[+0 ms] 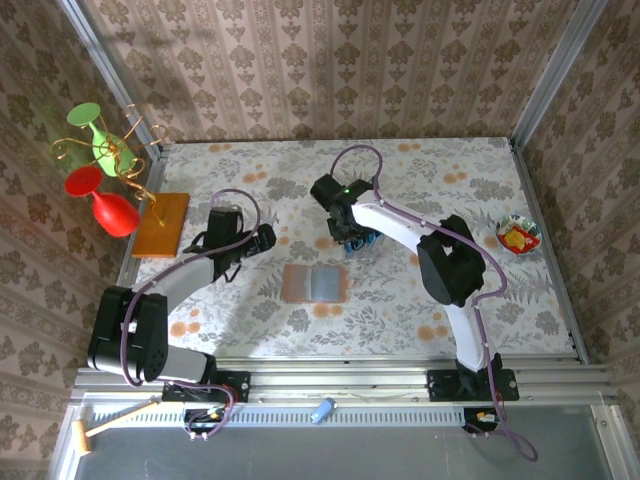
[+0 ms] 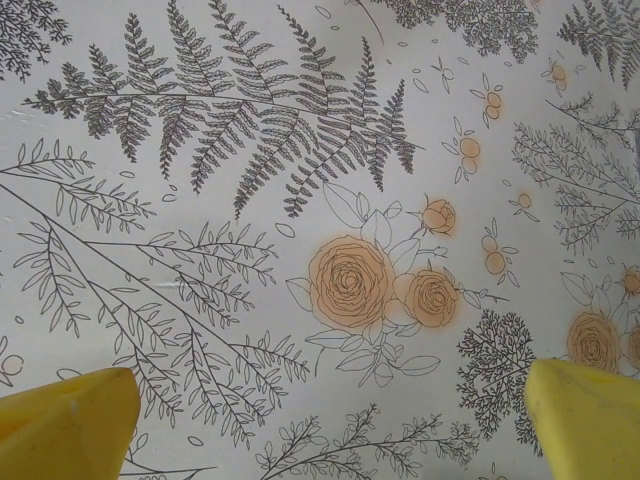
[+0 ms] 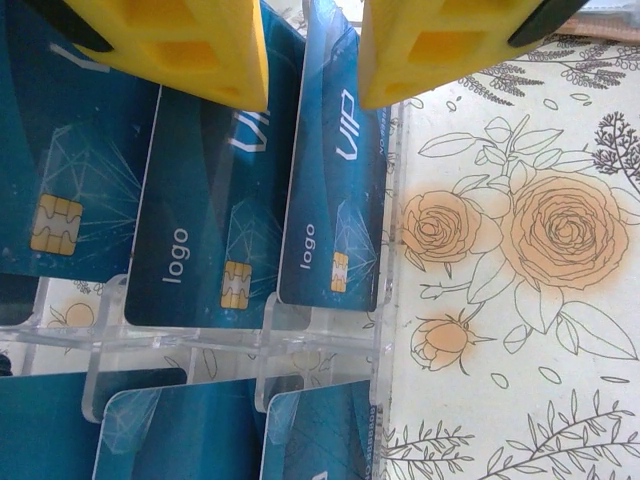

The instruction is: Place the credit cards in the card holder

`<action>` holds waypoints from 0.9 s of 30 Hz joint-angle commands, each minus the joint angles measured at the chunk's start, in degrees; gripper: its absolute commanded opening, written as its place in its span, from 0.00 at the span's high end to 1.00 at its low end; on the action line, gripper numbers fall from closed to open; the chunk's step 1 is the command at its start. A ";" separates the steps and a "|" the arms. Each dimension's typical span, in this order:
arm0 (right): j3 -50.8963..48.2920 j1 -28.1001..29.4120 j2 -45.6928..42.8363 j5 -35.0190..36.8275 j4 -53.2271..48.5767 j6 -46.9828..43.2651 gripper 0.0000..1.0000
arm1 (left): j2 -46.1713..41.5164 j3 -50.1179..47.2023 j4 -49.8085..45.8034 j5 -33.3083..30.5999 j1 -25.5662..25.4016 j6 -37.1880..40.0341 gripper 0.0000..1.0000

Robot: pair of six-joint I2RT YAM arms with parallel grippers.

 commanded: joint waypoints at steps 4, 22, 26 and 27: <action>1.66 0.07 2.49 -0.66 -2.49 0.51 0.68 | 1.42 0.26 1.06 0.58 0.47 -0.43 0.00; 3.74 0.87 3.32 -2.55 -2.49 1.10 0.71 | 2.48 0.17 2.18 0.75 0.50 -0.44 0.00; 4.33 0.78 3.22 -2.29 -2.82 1.09 0.74 | 2.52 0.25 2.13 0.76 0.47 -0.34 0.00; 4.43 0.69 3.29 -2.26 -2.76 1.04 0.74 | 2.50 0.22 2.14 0.82 0.47 -0.31 0.00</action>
